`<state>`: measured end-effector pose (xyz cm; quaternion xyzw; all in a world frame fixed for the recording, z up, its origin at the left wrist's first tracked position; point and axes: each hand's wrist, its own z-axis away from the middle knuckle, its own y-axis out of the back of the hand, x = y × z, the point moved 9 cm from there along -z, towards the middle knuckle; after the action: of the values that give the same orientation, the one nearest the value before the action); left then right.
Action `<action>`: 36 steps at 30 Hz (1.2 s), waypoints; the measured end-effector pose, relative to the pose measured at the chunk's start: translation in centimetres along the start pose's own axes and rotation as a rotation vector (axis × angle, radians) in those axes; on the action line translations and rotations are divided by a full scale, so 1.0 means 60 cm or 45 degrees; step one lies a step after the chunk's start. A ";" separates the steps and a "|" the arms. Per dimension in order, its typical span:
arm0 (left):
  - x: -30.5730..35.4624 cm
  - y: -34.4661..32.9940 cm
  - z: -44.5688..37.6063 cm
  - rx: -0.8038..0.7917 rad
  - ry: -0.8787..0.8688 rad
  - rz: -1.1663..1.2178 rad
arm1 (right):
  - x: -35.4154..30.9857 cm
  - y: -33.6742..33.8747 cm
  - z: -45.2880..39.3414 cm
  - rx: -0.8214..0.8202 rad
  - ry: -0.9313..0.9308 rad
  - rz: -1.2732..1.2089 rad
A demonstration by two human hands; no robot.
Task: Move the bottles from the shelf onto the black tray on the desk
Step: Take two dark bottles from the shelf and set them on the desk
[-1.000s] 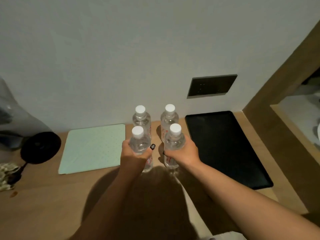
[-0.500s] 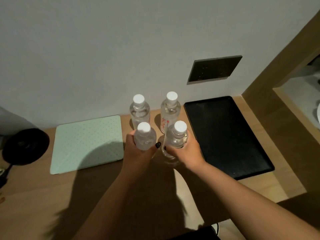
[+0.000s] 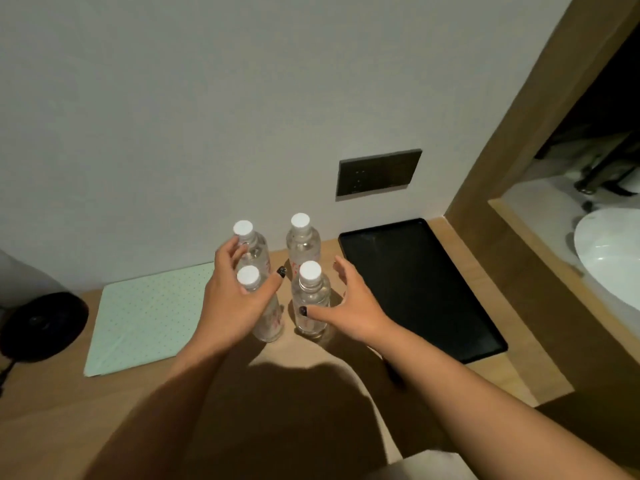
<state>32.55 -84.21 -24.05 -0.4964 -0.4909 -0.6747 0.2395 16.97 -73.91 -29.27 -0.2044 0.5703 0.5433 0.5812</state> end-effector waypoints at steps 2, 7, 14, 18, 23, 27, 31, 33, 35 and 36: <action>0.042 -0.009 0.009 0.034 -0.081 -0.118 | -0.005 0.040 0.019 0.034 0.026 0.077; 0.141 -0.079 0.043 0.011 -0.227 -0.322 | -0.003 0.168 0.090 0.180 0.109 0.209; 0.262 -0.268 0.136 -0.242 -0.364 -0.375 | 0.052 0.355 0.226 0.358 0.154 0.472; 0.333 -0.390 0.214 -0.388 -0.460 -0.377 | 0.102 0.464 0.326 0.434 0.124 0.592; 0.412 -0.563 0.343 -0.615 -0.544 -0.367 | 0.174 0.608 0.475 0.472 0.069 0.738; 0.465 -0.693 0.437 -0.716 -0.659 -0.413 | 0.229 0.723 0.591 0.579 0.021 0.879; 0.519 -0.812 0.503 -0.768 -0.818 -0.443 | 0.283 0.825 0.685 0.671 -0.078 0.970; 0.542 -0.876 0.530 -0.843 -0.903 -0.456 | 0.307 0.872 0.727 0.709 -0.127 0.976; 0.567 -0.937 0.553 -0.915 -0.971 -0.469 | 0.330 0.917 0.763 0.752 -0.163 1.020; 0.580 -0.967 0.564 -0.949 -0.994 -0.474 | 0.342 0.939 0.778 0.772 -0.183 1.051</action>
<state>-13.43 -24.64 -16.37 -0.6649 -0.3510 -0.5998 -0.2739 -16.13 -7.34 -13.48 0.2530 0.6939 0.5503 0.3894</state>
